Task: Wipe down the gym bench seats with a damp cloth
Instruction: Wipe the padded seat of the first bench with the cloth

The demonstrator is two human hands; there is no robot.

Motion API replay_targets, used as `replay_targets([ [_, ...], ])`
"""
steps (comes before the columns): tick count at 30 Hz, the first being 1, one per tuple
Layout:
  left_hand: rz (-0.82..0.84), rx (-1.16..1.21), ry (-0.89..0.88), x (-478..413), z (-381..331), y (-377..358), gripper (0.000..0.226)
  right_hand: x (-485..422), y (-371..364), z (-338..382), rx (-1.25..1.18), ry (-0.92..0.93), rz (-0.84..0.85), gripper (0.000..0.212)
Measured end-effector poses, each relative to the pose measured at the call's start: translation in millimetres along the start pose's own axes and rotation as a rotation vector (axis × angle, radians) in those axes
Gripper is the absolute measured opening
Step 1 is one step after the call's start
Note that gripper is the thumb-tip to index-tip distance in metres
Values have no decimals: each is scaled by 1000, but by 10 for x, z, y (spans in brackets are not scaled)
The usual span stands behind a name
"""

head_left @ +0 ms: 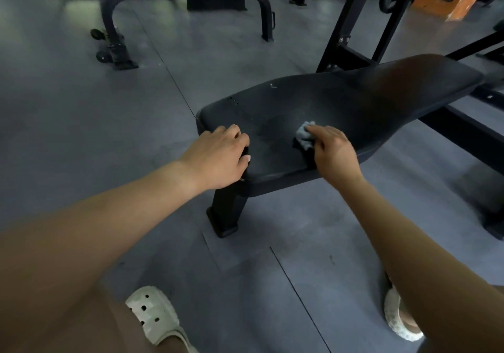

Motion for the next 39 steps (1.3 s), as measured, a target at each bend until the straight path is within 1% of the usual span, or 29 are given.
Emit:
replay_targets([
  [1,-5,-2,7,9,43,-3,41,4,0,28,9,-23,-5,31],
  [2,-7,0,15,18,82,-7,40,9,-4,115,7,-6,-10,29],
  [4,-7,0,20,32,142,-17,40,34,-31,378,-22,86,-2,25],
  [6,-14,-9,17,35,180,-23,40,90,-148,645,-53,177,62,29],
  [10,-24,-22,13,10,213,-25,39,266,-413,1066,-147,280,238,46],
  [12,-33,-24,3,3,213,-27,37,295,-447,1139,-198,316,288,48],
  [14,-39,-16,-5,2,217,-29,37,235,-421,1095,-188,329,307,46],
  [16,-36,8,-5,13,238,-38,37,128,-385,931,-155,284,273,44],
  [17,-34,19,-4,18,251,-42,37,56,-367,803,-132,224,243,44],
  [20,-12,57,-9,45,273,-55,38,-85,-324,362,9,-51,185,41],
  [21,-4,70,-13,55,277,-60,38,-91,-319,305,44,-91,177,38],
  [23,7,94,-12,70,296,-53,39,-88,-293,417,56,-45,146,32],
  [25,7,108,-11,63,318,-53,40,-34,-312,676,4,78,148,33],
  [29,-2,105,-23,27,335,-64,33,168,-442,1120,-144,222,263,46],
  [32,-7,95,-12,23,357,-69,24,268,-517,1250,-221,328,366,49],
  [33,-1,93,-12,27,363,-74,26,251,-531,1206,-230,331,387,49],
  [35,18,92,-11,40,363,-87,33,160,-520,1001,-201,262,375,49],
  [39,34,81,-8,100,301,-85,38,35,-352,504,-78,14,198,40],
])
Point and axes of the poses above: each hand's wrist, its own x-axis away from the middle knuckle, its own y-axis out of the back of the hand, z = x × y, the point moved 9 cm from there along -x, towards the middle knuckle, and after that the axes turned 8 degrees about -z, right-handed, at the moved point
